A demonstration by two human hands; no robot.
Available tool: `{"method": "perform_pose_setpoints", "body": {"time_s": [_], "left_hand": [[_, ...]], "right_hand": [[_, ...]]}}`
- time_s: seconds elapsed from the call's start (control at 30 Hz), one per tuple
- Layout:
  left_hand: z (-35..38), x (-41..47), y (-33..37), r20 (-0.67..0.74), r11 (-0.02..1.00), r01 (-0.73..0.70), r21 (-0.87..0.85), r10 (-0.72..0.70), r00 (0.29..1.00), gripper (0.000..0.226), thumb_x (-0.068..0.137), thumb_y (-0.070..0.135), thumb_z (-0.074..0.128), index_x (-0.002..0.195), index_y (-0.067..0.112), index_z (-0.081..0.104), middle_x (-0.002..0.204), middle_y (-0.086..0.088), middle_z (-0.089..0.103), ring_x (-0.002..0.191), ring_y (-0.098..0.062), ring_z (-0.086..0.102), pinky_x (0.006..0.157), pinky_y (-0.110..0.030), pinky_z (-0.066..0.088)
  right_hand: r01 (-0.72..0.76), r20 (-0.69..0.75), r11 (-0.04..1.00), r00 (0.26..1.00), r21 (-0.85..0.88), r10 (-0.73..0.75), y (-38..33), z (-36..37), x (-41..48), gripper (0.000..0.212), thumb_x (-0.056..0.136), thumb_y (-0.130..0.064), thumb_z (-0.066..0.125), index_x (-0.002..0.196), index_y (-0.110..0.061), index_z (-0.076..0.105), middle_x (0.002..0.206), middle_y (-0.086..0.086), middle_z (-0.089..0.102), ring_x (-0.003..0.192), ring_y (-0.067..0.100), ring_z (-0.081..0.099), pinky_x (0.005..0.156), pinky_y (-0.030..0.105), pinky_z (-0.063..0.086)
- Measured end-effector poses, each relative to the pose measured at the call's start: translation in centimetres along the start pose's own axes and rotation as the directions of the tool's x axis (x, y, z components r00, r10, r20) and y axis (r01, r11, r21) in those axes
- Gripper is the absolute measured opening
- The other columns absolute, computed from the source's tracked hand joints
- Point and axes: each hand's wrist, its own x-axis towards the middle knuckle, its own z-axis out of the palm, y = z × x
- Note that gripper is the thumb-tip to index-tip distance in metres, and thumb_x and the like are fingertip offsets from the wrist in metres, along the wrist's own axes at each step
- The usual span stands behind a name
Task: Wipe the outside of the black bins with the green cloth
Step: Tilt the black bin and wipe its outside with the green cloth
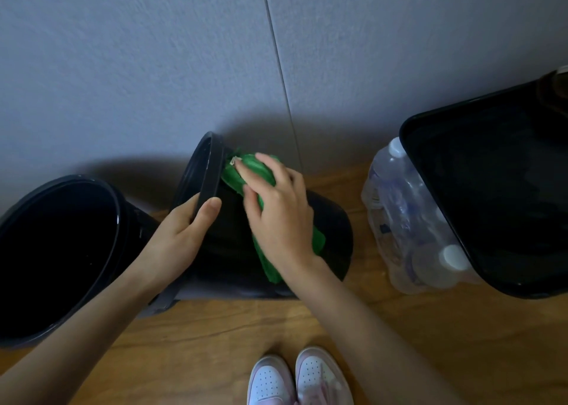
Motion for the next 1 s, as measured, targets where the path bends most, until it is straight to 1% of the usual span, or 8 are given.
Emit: {"method": "perform_pose_setpoints", "body": {"time_s": [0.13, 0.23, 0.37, 0.47, 0.6, 0.7, 0.87, 1.0], "left_hand": [[-0.5, -0.7, -0.4, -0.019, 0.996, 0.041, -0.08, -0.043, 0.999, 0.032, 0.081, 0.047, 0.037, 0.095, 0.032, 0.061, 0.097, 0.012, 0.069, 0.091, 0.005, 0.062, 0.077, -0.019, 0.043], [-0.7, -0.9, -0.5, -0.004, 0.997, 0.049, -0.067, -0.05, 0.999, 0.028, 0.08, 0.046, 0.037, 0.094, 0.036, 0.059, 0.097, 0.022, 0.067, 0.091, 0.009, 0.061, 0.076, -0.015, 0.043], [-0.4, -1.3, -0.3, 0.044, 0.991, 0.024, -0.129, -0.018, 0.999, 0.024, 0.083, 0.036, 0.04, 0.096, 0.035, 0.06, 0.089, 0.026, 0.07, 0.088, 0.01, 0.063, 0.07, -0.002, 0.045], [-1.0, -0.8, -0.3, 0.067, 0.98, 0.08, -0.181, -0.069, 0.995, 0.018, 0.088, 0.03, 0.053, 0.097, 0.043, 0.063, 0.097, 0.02, 0.071, 0.096, 0.004, 0.063, 0.082, -0.016, 0.046], [-2.0, 1.7, 0.0, 0.065, 0.967, 0.176, -0.182, -0.166, 0.984, 0.029, 0.058, 0.036, 0.063, 0.085, 0.04, 0.073, 0.1, -0.008, 0.067, 0.117, -0.031, 0.054, 0.088, -0.034, 0.045], [-1.1, 1.5, 0.4, 0.04, 0.985, 0.116, -0.131, -0.112, 0.993, 0.062, 0.079, 0.06, 0.049, 0.129, 0.023, 0.053, 0.132, -0.004, 0.056, 0.127, -0.021, 0.048, 0.108, -0.044, 0.037], [-0.1, 1.0, 0.7, 0.012, 0.999, -0.015, -0.034, 0.016, 1.0, 0.038, 0.098, 0.032, 0.037, 0.113, 0.001, 0.055, 0.11, -0.025, 0.058, 0.104, -0.034, 0.057, 0.092, -0.044, 0.044], [0.5, 0.8, 0.6, 0.001, 0.997, -0.045, -0.066, 0.045, 0.999, 0.037, 0.099, 0.031, 0.038, 0.11, 0.0, 0.054, 0.105, -0.02, 0.061, 0.099, -0.014, 0.058, 0.088, -0.029, 0.046]], "right_hand": [[-0.164, 0.062, 0.98, 0.983, -0.115, 0.172, 5.7, -0.3, -0.1, 0.035, 0.094, -0.024, 0.046, 0.125, -0.037, 0.055, 0.138, -0.008, 0.045, 0.119, 0.022, 0.043, 0.081, 0.027, 0.043], [-0.378, 0.063, 0.91, 0.917, -0.168, 0.393, 11.6, -1.4, -1.4, 0.031, 0.094, -0.023, 0.045, 0.121, -0.03, 0.057, 0.135, -0.005, 0.047, 0.116, 0.02, 0.049, 0.091, 0.035, 0.046], [-0.504, 0.122, 0.852, 0.845, -0.138, 0.52, 14.9, -2.5, -2.9, 0.033, 0.097, -0.02, 0.039, 0.126, -0.022, 0.056, 0.134, 0.001, 0.048, 0.115, 0.019, 0.05, 0.086, 0.027, 0.039], [-0.449, 0.113, 0.876, 0.875, -0.178, 0.471, 14.9, -2.5, -3.2, 0.035, 0.097, -0.019, 0.039, 0.128, -0.022, 0.054, 0.138, 0.001, 0.045, 0.123, 0.022, 0.045, 0.093, 0.031, 0.038], [-0.341, 0.091, 0.918, 0.927, -0.2, 0.364, 14.0, -2.4, -3.1, 0.035, 0.095, -0.019, 0.044, 0.127, -0.026, 0.055, 0.138, -0.002, 0.045, 0.125, 0.023, 0.042, 0.1, 0.039, 0.04], [-0.242, 0.072, 0.954, 0.964, -0.178, 0.258, 11.9, -2.4, -3.2, 0.035, 0.094, -0.018, 0.048, 0.126, -0.028, 0.055, 0.138, -0.004, 0.045, 0.123, 0.023, 0.041, 0.095, 0.034, 0.039], [-0.05, -0.053, 0.996, 0.998, -0.071, 0.046, 5.0, -2.0, -3.0, 0.035, 0.09, -0.021, 0.049, 0.122, -0.03, 0.059, 0.131, -0.004, 0.053, 0.114, 0.023, 0.046, 0.088, 0.018, 0.032], [0.058, -0.046, 0.998, 0.997, -0.013, -0.059, -0.5, -0.8, -3.3, 0.038, 0.087, -0.032, 0.049, 0.125, -0.033, 0.056, 0.134, -0.005, 0.048, 0.116, 0.018, 0.043, 0.08, 0.017, 0.041]]}}
